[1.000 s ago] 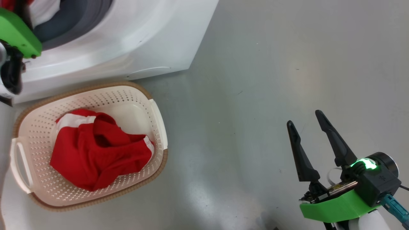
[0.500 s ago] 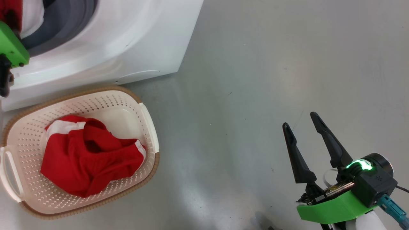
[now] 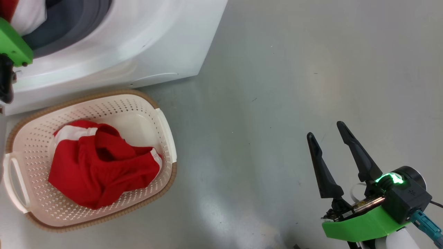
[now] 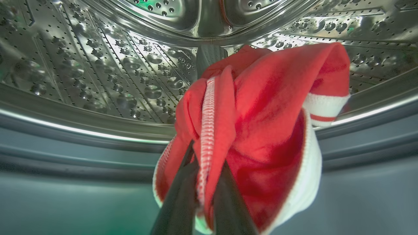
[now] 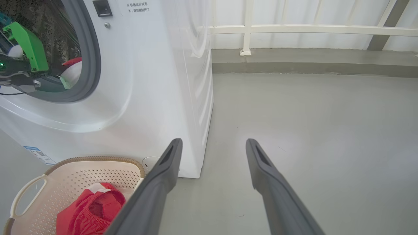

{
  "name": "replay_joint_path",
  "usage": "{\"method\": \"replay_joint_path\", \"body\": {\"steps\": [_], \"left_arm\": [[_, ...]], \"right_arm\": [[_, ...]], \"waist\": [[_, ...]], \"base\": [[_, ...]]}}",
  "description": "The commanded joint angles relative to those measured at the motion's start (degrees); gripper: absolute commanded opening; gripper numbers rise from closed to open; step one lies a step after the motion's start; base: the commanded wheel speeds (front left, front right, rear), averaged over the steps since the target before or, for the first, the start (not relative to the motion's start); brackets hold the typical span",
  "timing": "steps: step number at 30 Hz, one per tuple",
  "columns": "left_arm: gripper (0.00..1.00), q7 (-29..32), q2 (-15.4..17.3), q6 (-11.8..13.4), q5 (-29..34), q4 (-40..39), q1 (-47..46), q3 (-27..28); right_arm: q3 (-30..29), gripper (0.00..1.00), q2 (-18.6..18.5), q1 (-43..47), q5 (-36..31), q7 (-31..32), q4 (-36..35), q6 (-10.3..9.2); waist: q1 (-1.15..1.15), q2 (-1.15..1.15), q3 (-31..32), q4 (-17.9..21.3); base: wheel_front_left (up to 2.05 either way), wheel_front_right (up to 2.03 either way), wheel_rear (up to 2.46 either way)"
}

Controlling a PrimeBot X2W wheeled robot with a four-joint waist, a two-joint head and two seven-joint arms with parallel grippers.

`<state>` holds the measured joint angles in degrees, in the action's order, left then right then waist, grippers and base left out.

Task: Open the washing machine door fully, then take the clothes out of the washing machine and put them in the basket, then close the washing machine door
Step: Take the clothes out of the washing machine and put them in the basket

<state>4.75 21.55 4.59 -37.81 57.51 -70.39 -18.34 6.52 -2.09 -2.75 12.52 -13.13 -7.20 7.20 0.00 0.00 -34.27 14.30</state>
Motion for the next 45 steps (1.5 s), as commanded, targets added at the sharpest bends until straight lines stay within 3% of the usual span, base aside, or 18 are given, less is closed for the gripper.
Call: {"method": "replay_joint_path", "body": {"steps": [1, 20, 45], "left_arm": [[0.00, -1.16, 2.58, 0.13, 0.17, -1.66, -0.22, 0.97], [0.00, -12.14, 3.55, 0.80, 0.12, -13.55, 6.13, 1.84], [0.00, -13.29, 5.57, 11.81, 0.75, -48.52, 31.27, 1.86]], "right_arm": [[1.10, 1.00, -0.78, -0.55, 0.15, -0.75, -1.03, 0.29], [0.06, 1.00, -0.78, -0.91, -0.21, -0.57, -0.96, 0.29], [-0.90, 1.00, -0.78, 0.53, -0.69, 0.30, -0.96, 0.29]], "waist": [[0.00, 0.00, -0.15, -0.33], [0.00, 0.00, 0.79, -3.76], [0.00, 0.00, 9.61, -7.61]], "base": [[0.00, 0.00, 0.00], [0.00, 0.00, 0.00], [0.00, 0.00, 0.00]]}}
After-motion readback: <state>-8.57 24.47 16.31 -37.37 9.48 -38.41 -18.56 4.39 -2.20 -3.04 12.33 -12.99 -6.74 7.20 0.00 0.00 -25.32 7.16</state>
